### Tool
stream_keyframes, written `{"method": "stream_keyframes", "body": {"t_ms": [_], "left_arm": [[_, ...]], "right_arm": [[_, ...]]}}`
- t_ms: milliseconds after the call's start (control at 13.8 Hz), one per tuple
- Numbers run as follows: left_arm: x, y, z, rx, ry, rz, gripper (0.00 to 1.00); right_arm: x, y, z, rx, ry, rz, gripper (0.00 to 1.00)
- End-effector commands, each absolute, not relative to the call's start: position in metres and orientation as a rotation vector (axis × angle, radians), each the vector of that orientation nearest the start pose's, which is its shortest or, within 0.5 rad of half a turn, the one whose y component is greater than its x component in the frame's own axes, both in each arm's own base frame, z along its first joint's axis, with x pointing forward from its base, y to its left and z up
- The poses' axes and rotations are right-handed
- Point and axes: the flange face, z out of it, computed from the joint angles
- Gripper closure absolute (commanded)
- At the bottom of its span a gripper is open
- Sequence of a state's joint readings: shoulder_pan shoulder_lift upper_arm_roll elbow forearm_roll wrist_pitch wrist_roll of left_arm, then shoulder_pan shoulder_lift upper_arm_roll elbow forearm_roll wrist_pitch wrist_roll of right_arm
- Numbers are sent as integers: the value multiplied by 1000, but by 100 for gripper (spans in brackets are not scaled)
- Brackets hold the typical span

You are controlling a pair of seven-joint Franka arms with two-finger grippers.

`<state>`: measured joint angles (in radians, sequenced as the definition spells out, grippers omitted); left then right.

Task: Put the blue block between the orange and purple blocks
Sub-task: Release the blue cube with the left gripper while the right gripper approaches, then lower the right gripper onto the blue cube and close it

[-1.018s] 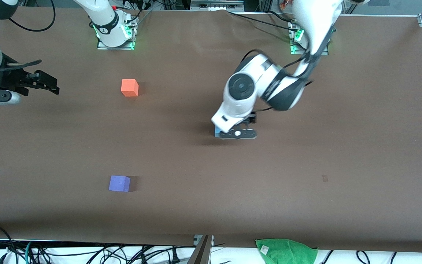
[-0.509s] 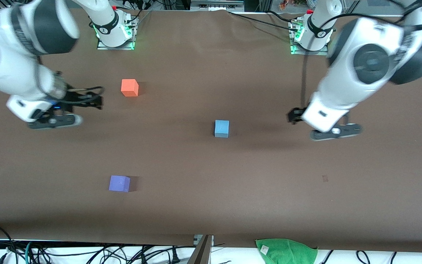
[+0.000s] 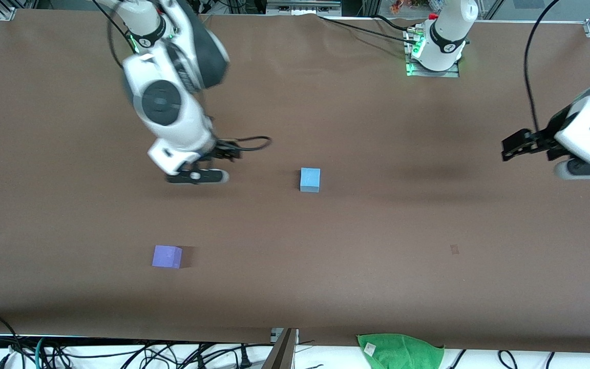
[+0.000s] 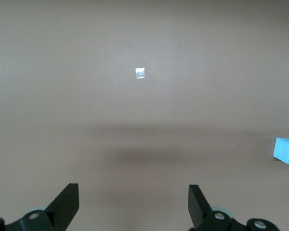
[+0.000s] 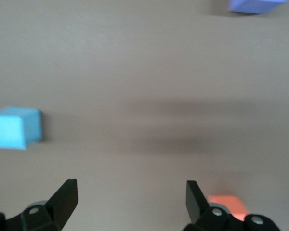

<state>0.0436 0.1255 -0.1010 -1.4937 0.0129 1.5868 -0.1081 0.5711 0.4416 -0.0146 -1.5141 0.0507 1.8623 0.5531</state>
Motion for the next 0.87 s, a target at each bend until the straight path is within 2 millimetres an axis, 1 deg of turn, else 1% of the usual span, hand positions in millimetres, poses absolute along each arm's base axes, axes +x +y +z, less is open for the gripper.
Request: {"method": "stream_keyframes", "body": {"t_ms": [0,73,145,218,291,436,509,655,727,800], "left_arm": [[523,-25,591,-3148,-63,-11,0],[519,-22,583,-3155,-66,28,0],[522,-16,586,-3158,-73,9,0],[531,-15,583,-3157,-56,13,0],[535,-14,584,-3158,-15,13,0],[536,-9,584,-3158,17,12,0],[536,-9,584,-3158,19,12,0],[536,-12,585,-3158,22,10,0],[536,-12,585,-3158,14,12,0],[536,-12,585,-3158,7,13,0]], "right_arm": [[581,426,367,-3099,204,114,0],[582,443,350,-3073,268,74,0],[576,465,333,-3051,311,39,1],[570,481,316,-3029,372,13,1],[561,499,300,-3009,419,-8,0],[540,529,273,-2980,512,-24,1],[534,538,262,-2959,560,-38,1],[527,550,247,-2932,609,-50,0],[521,559,242,-2933,614,-47,1],[517,563,238,-2935,623,-47,1]]}}
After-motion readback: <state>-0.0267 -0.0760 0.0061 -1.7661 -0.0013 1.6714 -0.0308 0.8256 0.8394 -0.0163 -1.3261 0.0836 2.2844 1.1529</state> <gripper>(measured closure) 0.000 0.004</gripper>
